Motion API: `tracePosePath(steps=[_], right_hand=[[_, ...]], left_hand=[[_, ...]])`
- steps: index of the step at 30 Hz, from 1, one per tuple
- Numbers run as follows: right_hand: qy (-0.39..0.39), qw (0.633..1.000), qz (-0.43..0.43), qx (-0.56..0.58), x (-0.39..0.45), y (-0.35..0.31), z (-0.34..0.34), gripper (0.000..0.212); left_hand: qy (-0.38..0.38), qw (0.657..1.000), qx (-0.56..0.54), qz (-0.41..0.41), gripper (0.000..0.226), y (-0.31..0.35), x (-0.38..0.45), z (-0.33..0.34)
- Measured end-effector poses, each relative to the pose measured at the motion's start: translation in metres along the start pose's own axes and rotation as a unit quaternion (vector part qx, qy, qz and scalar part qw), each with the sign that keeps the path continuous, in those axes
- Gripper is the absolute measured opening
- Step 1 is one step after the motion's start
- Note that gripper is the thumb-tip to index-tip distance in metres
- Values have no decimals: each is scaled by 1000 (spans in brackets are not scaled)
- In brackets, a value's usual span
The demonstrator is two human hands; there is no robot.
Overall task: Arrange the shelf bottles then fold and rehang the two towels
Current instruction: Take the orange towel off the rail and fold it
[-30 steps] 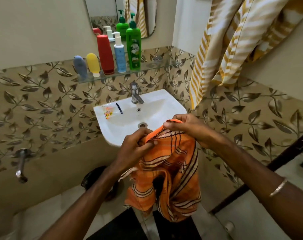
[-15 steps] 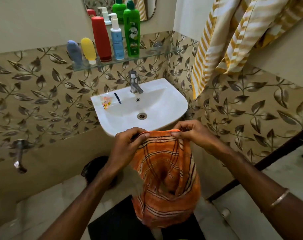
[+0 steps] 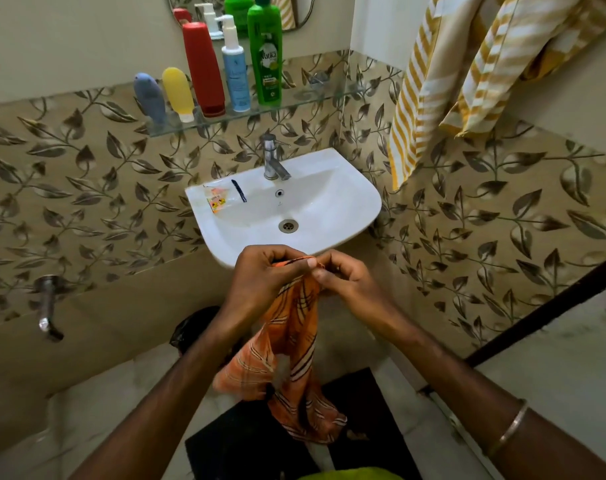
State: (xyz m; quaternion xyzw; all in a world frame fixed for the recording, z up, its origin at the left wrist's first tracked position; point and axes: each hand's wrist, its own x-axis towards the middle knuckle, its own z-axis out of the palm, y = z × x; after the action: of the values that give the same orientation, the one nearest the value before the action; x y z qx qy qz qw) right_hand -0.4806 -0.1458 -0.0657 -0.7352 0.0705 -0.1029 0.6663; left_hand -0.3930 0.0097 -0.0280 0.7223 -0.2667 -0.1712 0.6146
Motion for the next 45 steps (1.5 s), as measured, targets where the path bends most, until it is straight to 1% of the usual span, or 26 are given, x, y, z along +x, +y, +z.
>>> tracePosePath(steps=[2, 5, 11, 13, 17, 21, 24, 27, 30, 33, 36, 37, 38, 40, 42, 43, 44, 45], right_hand=[[19, 999, 9, 27, 3, 3, 3, 20], [15, 999, 14, 32, 7, 7, 5, 21], [5, 999, -39, 23, 4, 11, 13, 13], [6, 999, -42, -7, 2, 17, 16, 12], [54, 991, -54, -107, -4, 37, 18, 15], [100, 982, -54, -153, -13, 53, 18, 17], [140, 967, -68, -201, -18, 59, 19, 20], [165, 955, -64, -239, -20, 66, 20, 23], [185, 944, -51, -269, -21, 73, 19, 26], [210, 937, -40, -276, -21, 76, 18, 29], [246, 925, -15, -287, -20, 84, 12, 23], [254, 927, 9, -277, -19, 87, 8, 19], [252, 936, 41, -242, -18, 90, 6, 15], [234, 960, 120, -99, -16, 90, 4, 14], [202, 960, 181, 62, -16, 82, 4, 16], [181, 957, 198, 113, -18, 75, 3, 16], [156, 957, 206, 133, -19, 70, 1, 15], [130, 960, 209, 130, -20, 67, -2, 17]], left_hand=[[-3, 1000, 11, -6, 13, 2, -1, -7], [-7, 999, 30, -11, 16, 7, -1, -15], [-15, 997, 74, -4, 16, 11, -7, -25], [-14, 997, 82, 0, 16, 12, -10, -25], [-11, 996, 87, 1, 17, 11, -15, -25], [-2, 997, 77, -2, 16, 13, -19, -26], [1, 997, 80, 1, 15, 15, -20, -29], [2, 997, 78, 0, 12, 15, -25, -28], [2, 997, 74, -3, 12, 14, -28, -27], [0, 997, 71, -6, 12, 14, -29, -30], [7, 998, 68, -7, 11, 14, -31, -35], [11, 998, 68, -7, 12, 13, -31, -37], [15, 997, 69, -7, 13, 12, -31, -39], [24, 997, 69, -10, 14, 8, -31, -43], [34, 997, 70, -14, 14, 4, -31, -48], [41, 997, 71, -15, 13, 3, -30, -50], [51, 996, 70, -15, 13, 0, -29, -52], [66, 995, 68, -15, 13, -2, -28, -54]])
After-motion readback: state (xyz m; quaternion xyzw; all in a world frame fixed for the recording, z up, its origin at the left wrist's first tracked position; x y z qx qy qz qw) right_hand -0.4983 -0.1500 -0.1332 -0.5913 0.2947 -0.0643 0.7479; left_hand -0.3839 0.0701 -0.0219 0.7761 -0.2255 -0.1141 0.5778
